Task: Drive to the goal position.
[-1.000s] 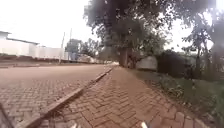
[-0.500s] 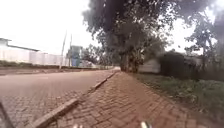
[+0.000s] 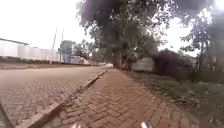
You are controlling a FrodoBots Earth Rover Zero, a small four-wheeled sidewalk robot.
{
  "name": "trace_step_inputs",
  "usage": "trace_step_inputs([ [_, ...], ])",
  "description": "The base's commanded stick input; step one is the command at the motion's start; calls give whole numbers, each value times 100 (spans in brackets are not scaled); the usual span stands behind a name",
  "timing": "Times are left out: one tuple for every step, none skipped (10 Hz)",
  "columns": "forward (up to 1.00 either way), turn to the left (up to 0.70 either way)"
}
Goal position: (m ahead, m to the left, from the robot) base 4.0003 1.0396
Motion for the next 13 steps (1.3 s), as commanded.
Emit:
trace_step_inputs([
  [70,7],
  [70,7],
  [70,6],
  [70,6],
  [70,6],
  [70,6],
  [70,6],
  [70,7],
  [50,7],
  [50,4],
  [50,0],
  [50,0],
  [50,0],
])
